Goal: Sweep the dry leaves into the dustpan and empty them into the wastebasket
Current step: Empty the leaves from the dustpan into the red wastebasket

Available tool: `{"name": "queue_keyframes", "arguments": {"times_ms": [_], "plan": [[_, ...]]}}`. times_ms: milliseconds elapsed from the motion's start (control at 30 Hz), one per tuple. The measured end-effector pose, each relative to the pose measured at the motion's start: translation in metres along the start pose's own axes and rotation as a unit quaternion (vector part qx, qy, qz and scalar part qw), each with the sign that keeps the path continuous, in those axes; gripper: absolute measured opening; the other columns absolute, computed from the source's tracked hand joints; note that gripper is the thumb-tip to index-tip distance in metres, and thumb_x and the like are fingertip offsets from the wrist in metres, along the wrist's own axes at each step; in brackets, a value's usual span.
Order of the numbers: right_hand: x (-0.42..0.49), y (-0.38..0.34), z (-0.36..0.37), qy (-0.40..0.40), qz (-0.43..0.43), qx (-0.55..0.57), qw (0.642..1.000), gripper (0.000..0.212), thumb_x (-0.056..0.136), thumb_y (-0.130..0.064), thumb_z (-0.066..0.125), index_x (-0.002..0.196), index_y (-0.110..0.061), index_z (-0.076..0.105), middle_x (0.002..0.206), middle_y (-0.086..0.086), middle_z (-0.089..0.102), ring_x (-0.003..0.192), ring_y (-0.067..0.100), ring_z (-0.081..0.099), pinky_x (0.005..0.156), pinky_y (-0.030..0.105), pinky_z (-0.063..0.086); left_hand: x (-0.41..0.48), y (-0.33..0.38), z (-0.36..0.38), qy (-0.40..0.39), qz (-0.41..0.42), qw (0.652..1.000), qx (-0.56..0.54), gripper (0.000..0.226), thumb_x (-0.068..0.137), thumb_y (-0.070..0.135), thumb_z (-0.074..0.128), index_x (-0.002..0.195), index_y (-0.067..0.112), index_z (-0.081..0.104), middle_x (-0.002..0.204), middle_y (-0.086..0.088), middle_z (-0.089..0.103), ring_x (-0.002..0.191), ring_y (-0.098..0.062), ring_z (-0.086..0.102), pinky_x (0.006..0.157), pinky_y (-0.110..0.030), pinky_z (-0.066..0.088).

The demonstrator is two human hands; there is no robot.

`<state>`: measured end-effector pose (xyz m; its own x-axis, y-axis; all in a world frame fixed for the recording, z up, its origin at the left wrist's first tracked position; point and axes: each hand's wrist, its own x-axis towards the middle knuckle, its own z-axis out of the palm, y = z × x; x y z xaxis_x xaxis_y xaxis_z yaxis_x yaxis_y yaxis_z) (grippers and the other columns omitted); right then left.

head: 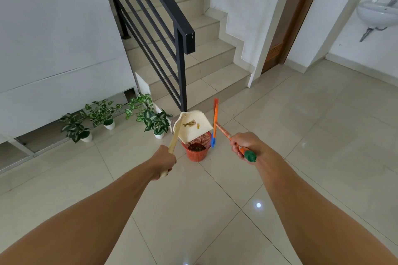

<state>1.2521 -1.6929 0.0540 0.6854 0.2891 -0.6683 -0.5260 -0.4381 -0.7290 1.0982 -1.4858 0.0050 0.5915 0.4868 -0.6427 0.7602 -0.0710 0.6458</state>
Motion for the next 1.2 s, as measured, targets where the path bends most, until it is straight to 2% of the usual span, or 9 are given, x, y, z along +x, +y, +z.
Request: {"name": "queue_keyframes", "arguments": {"times_ms": [300, 533, 800, 1000, 1133, 1200], "plan": [[0.000, 0.000, 0.002, -0.005, -0.003, -0.011, 1.000, 0.013, 0.086, 0.000, 0.048, 0.094, -0.002, 0.058, 0.061, 0.005, 0.048, 0.038, 0.006, 0.043, 0.033, 0.016, 0.039, 0.005, 0.007, -0.007, 0.009, 0.005, 0.999, 0.035, 0.031, 0.103, 0.002, 0.045, 0.132, 0.008, 0.037, 0.087, -0.013, 0.046, 0.063, -0.017, 0.040, 0.048, -0.025, 0.030], [0.003, -0.001, 0.002, -0.001, -0.012, -0.026, 1.000, 0.013, 0.087, -0.002, 0.048, 0.094, -0.003, 0.058, 0.062, 0.005, 0.050, 0.045, 0.009, 0.044, 0.035, 0.018, 0.040, 0.004, 0.018, -0.012, 0.004, 0.004, 1.000, 0.030, 0.031, 0.102, 0.000, 0.044, 0.133, 0.003, 0.038, 0.086, -0.013, 0.045, 0.060, -0.016, 0.039, 0.045, -0.024, 0.030], [0.005, -0.001, 0.001, -0.002, -0.003, -0.026, 1.000, 0.016, 0.088, -0.002, 0.048, 0.099, -0.003, 0.059, 0.063, 0.004, 0.049, 0.041, 0.007, 0.043, 0.035, 0.018, 0.039, 0.008, 0.029, -0.017, 0.007, 0.008, 1.000, 0.021, 0.034, 0.099, -0.006, 0.044, 0.133, -0.009, 0.045, 0.075, -0.010, 0.042, 0.055, -0.015, 0.036, 0.041, -0.023, 0.027], [0.005, 0.001, 0.002, 0.004, -0.007, -0.031, 1.000, 0.015, 0.087, -0.003, 0.049, 0.098, -0.002, 0.059, 0.064, 0.005, 0.050, 0.038, 0.006, 0.043, 0.035, 0.018, 0.040, 0.002, 0.026, -0.012, -0.001, 0.015, 1.000, 0.026, 0.035, 0.102, -0.002, 0.044, 0.136, 0.001, 0.037, 0.084, -0.012, 0.044, 0.058, -0.015, 0.039, 0.042, -0.022, 0.030], [0.001, -0.003, 0.005, 0.001, -0.003, -0.028, 1.000, 0.011, 0.087, -0.001, 0.048, 0.091, -0.003, 0.058, 0.062, 0.005, 0.049, 0.036, 0.006, 0.043, 0.034, 0.017, 0.040, -0.002, 0.024, -0.013, -0.004, 0.016, 1.000, 0.026, 0.028, 0.102, -0.001, 0.043, 0.130, 0.003, 0.039, 0.084, -0.012, 0.043, 0.059, -0.015, 0.039, 0.044, -0.022, 0.030], [-0.002, -0.005, 0.006, 0.000, -0.004, -0.019, 1.000, 0.012, 0.086, 0.000, 0.048, 0.089, -0.003, 0.059, 0.062, 0.005, 0.050, 0.039, 0.007, 0.044, 0.035, 0.017, 0.040, -0.002, 0.025, -0.019, -0.008, 0.010, 1.000, -0.004, 0.020, 0.101, -0.004, 0.045, 0.120, -0.001, 0.046, 0.079, -0.011, 0.042, 0.056, -0.015, 0.038, 0.044, -0.023, 0.029]]}}
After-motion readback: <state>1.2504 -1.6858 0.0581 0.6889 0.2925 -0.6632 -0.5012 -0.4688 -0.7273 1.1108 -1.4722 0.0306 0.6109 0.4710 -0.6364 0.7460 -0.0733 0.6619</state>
